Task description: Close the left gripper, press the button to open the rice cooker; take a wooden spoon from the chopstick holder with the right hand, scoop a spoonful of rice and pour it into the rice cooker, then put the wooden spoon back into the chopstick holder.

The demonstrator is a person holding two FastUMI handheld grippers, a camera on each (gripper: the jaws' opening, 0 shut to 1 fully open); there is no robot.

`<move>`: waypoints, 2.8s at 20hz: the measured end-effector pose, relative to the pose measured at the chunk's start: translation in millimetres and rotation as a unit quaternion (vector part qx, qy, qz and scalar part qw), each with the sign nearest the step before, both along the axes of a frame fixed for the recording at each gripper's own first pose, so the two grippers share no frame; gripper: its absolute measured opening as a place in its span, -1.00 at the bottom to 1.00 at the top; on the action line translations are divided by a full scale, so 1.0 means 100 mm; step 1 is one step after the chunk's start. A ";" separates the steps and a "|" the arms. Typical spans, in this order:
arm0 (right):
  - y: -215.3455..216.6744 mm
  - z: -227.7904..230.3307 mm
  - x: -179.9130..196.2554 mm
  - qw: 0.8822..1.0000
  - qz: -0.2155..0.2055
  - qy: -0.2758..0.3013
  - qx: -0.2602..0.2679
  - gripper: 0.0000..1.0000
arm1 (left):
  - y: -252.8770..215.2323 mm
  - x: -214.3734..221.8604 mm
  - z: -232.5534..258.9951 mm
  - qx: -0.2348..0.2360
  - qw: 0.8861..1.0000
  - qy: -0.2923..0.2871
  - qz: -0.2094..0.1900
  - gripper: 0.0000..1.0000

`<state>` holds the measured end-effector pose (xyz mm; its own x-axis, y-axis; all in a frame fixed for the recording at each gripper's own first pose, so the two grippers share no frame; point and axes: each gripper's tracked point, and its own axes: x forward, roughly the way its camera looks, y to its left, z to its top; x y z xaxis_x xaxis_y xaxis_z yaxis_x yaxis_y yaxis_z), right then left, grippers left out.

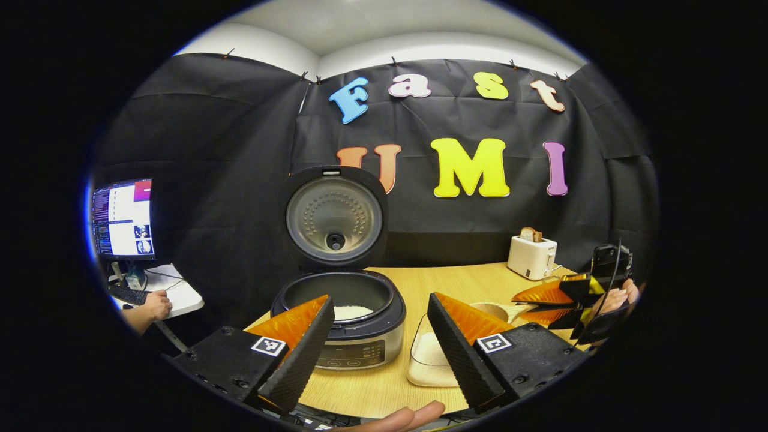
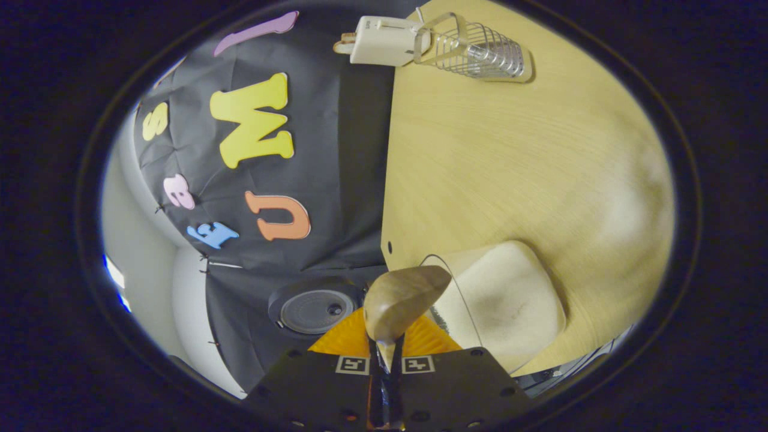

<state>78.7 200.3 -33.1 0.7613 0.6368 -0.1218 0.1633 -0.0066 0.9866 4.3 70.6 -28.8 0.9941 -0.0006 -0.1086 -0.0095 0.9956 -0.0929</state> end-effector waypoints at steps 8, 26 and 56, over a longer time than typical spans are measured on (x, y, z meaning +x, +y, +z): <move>0.12 0.63 0.14 0.998 -0.012 -0.046 -0.037 -0.89 | 0.33 -0.04 -0.11 0.000 1.000 0.004 0.018 0.99; 1.80 1.25 1.00 0.932 0.019 -0.131 -0.338 -0.90 | 0.95 -0.13 -0.31 -0.009 0.997 0.021 0.072 0.99; 2.71 1.67 0.75 0.503 0.033 -0.424 -0.752 -0.89 | 1.07 -0.14 -0.40 -0.026 0.995 0.039 0.085 1.00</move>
<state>153.3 471.4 133.6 0.9291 0.3368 -0.1530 -0.3696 0.8296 -0.4184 -9.9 177.4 -68.3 0.9687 0.1596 -0.1904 -0.1872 0.9728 -0.1367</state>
